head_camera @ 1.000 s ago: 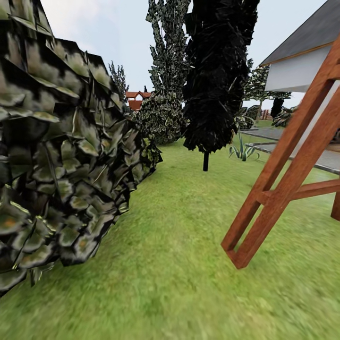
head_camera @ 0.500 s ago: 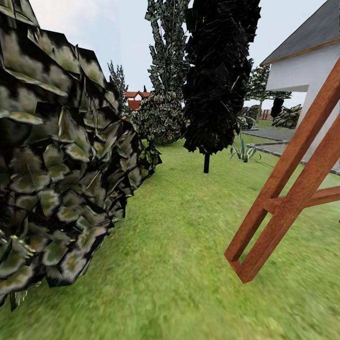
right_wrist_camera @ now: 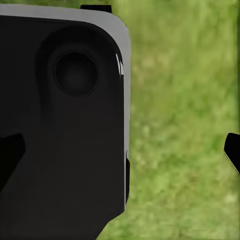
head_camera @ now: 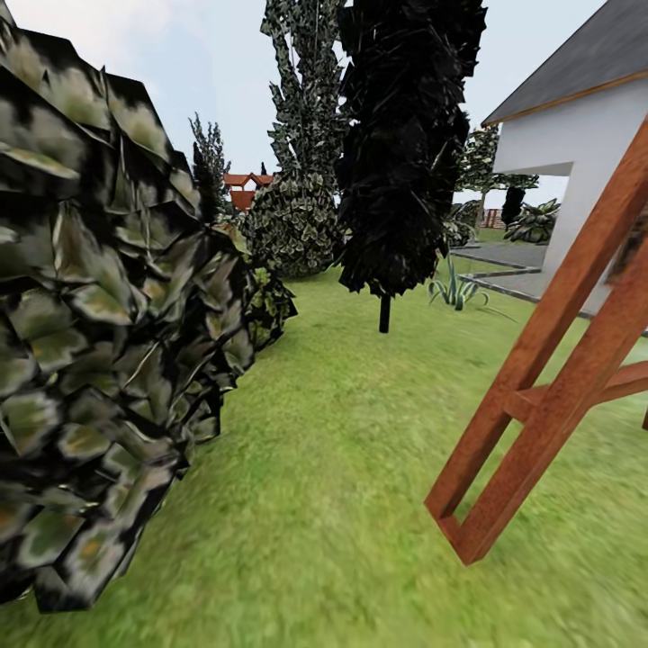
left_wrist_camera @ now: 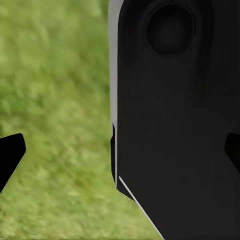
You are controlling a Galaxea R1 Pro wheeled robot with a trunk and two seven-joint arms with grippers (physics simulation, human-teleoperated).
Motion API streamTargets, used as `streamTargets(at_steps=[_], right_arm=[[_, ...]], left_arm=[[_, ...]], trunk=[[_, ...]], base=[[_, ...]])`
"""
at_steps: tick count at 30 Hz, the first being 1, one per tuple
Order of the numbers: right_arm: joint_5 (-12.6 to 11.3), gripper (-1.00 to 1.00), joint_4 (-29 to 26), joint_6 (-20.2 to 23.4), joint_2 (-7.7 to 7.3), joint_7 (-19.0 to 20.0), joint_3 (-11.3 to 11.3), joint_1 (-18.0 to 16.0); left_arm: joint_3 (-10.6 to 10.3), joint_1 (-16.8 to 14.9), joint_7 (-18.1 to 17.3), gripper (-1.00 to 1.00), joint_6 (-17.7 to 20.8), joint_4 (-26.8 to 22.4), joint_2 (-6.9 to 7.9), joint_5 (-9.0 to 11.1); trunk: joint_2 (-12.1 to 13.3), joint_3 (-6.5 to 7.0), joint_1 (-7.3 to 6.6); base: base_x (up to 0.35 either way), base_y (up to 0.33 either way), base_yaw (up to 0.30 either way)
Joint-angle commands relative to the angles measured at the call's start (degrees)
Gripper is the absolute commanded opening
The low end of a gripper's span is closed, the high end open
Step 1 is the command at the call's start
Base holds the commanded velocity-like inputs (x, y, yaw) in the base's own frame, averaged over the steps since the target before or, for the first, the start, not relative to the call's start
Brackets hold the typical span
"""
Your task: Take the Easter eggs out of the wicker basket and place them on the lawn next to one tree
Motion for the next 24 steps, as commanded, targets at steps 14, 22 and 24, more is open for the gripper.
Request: streamTargets(at_steps=[14,22,24], right_arm=[[0.00,1.00,0.14,0.03,0.00,-0.03,0.03,-0.07],[-0.02,1.00,0.10,0.03,0.00,-0.03,0.03,-0.07],[-0.02,1.00,0.12,0.03,0.00,-0.03,0.03,-0.07]], left_arm=[[0.01,0.01,0.03,1.00,0.01,-0.05,0.00,0.01],[0.01,0.01,0.02,1.00,0.00,-0.05,0.00,0.01],[0.01,0.01,0.02,1.00,0.02,-0.05,0.00,0.01]], trunk=[[-0.02,-0.04,0.03],[-0.02,-0.04,0.03],[-0.02,-0.04,0.03]], base=[[0.333,0.000,0.000],[0.333,0.000,0.000],[0.333,0.000,0.000]])
